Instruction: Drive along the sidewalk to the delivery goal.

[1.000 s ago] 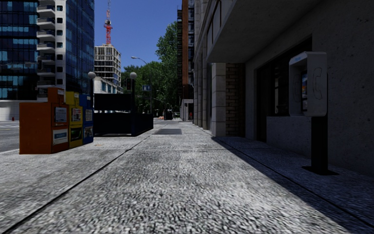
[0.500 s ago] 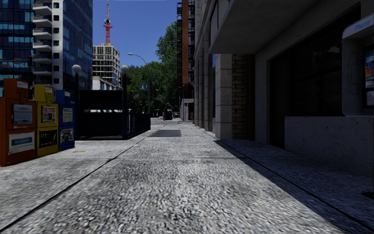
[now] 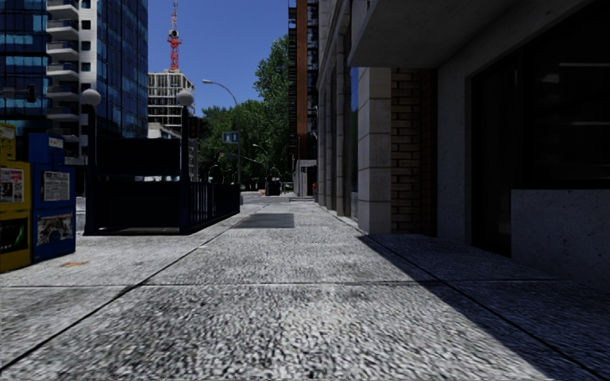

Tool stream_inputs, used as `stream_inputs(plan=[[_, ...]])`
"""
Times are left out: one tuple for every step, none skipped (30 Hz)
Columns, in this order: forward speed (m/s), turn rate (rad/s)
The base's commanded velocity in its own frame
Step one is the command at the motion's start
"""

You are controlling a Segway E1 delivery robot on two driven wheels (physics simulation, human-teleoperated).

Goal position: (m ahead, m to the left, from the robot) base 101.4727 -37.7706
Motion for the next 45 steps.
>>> stream_inputs(plan=[[2.0,0.0],[2.0,0.0],[2.0,0.0],[2.0,0.0],[2.0,0.0],[2.0,0.0],[2.0,0.0],[2.0,0.0],[2.0,0.0],[2.0,0.0],[2.0,0.0],[2.0,0.0],[2.0,0.0],[2.0,0.0],[2.0,0.0],[2.0,0.0],[2.0,0.0],[2.0,0.0],[2.0,0.0],[2.0,0.0],[2.0,0.0],[2.0,0.0],[2.0,0.0],[2.0,0.0],[2.0,0.0],[2.0,0.0],[2.0,0.0],[2.0,0.0],[2.0,0.0],[2.0,0.0],[2.0,0.0],[2.0,0.0],[2.0,0.0],[2.0,0.0],[2.0,0.0],[2.0,0.0],[2.0,0.0],[2.0,0.0],[2.0,0.0],[2.0,0.0],[2.0,0.0],[2.0,0.0],[2.0,0.0],[2.0,0.0],[2.0,0.0]])
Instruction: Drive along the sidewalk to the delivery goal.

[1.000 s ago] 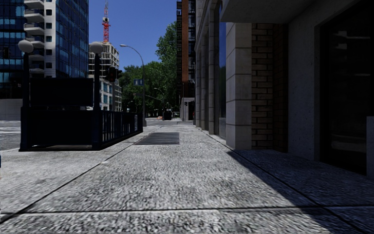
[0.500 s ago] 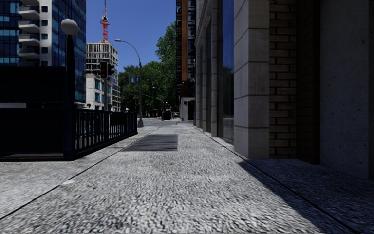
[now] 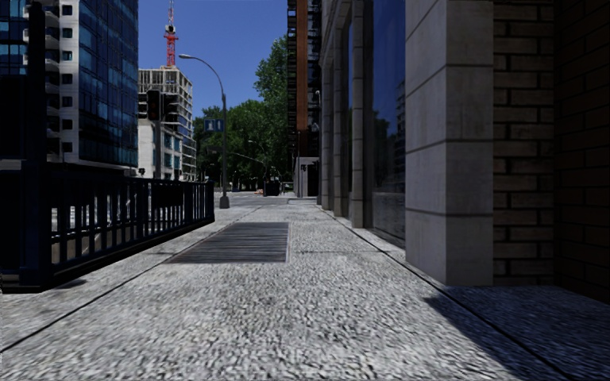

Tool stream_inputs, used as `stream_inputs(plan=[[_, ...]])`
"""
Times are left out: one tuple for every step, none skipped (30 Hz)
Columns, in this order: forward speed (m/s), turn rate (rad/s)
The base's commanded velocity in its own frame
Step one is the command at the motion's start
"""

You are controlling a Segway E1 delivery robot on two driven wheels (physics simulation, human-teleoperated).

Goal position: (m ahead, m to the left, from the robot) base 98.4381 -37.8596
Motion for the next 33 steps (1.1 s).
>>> stream_inputs(plan=[[2.0,0.0],[2.0,0.0],[2.0,0.0],[2.0,0.0],[2.0,0.0],[2.0,0.0],[2.0,0.0],[2.0,0.0],[2.0,0.0],[2.0,0.0],[2.0,0.0],[2.0,0.0],[2.0,0.0],[2.0,0.0],[2.0,0.0],[2.0,0.0],[2.0,0.0],[2.0,0.0],[2.0,0.0],[2.0,0.0],[2.0,0.0],[2.0,0.08],[2.0,0.19],[2.0,0.26],[2.0,0.26],[2.0,0.3],[2.0,0.32],[2.0,0.32],[2.0,0.33],[2.0,0.33],[2.0,0.33],[2.0,0.33],[2.0,0.33]])
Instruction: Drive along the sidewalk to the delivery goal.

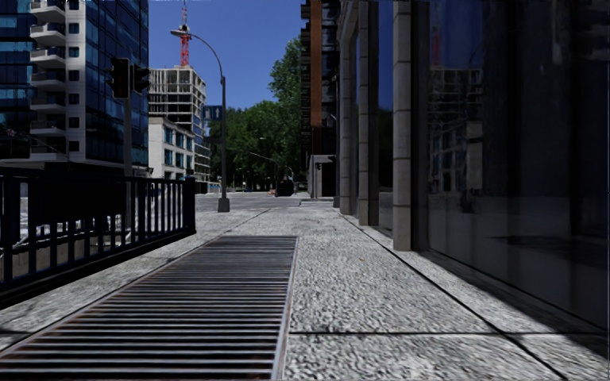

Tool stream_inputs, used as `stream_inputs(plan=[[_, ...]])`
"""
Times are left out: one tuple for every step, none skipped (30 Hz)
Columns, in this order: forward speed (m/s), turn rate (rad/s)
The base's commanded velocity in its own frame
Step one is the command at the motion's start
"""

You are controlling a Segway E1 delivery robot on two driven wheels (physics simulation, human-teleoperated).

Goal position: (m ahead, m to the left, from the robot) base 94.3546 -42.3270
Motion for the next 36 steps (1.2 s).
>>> stream_inputs(plan=[[2.0,0.33],[2.0,0.33],[2.0,0.33],[2.0,0.33],[2.0,0.33],[2.0,0.28],[2.0,0.28],[2.0,0.17],[2.0,0.0],[2.0,0.0],[2.0,0.0],[2.0,0.0],[2.0,0.0],[2.0,0.0],[2.0,0.0],[2.0,0.0],[2.0,0.0],[2.0,0.0],[2.0,0.0],[2.0,0.0],[2.0,0.0],[2.0,0.0],[2.0,0.0],[2.0,0.0],[2.0,0.0],[2.0,0.0],[2.0,0.0],[2.0,0.0],[2.0,0.0],[2.0,0.0],[2.0,0.0],[2.0,-0.05],[2.0,-0.15],[2.0,-0.24],[2.0,-0.24],[2.0,-0.32]])
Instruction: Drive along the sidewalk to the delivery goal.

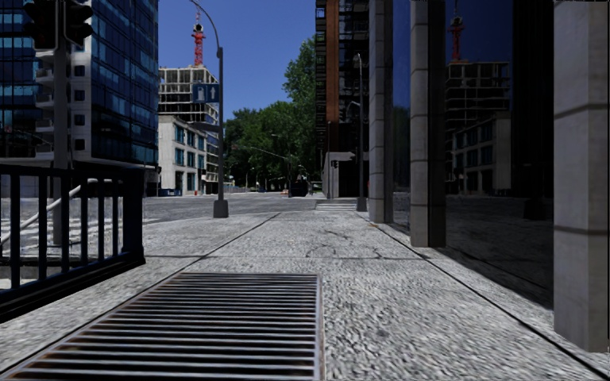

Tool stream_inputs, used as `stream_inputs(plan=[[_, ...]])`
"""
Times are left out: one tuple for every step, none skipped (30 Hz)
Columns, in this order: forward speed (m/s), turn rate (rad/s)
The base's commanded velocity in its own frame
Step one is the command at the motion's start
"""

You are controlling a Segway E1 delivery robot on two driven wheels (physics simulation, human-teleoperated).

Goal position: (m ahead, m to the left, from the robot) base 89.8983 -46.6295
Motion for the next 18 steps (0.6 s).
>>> stream_inputs(plan=[[2.0,-0.36],[2.0,-0.36],[2.0,-0.36],[2.0,-0.36],[2.0,-0.36],[2.0,-0.34],[2.0,-0.31],[2.0,-0.31],[2.0,-0.31],[2.0,-0.31],[2.0,-0.31],[2.0,-0.19],[2.0,-0.02],[2.0,-0.02],[2.0,0.0],[2.0,0.0],[2.0,0.0],[2.0,0.0]])
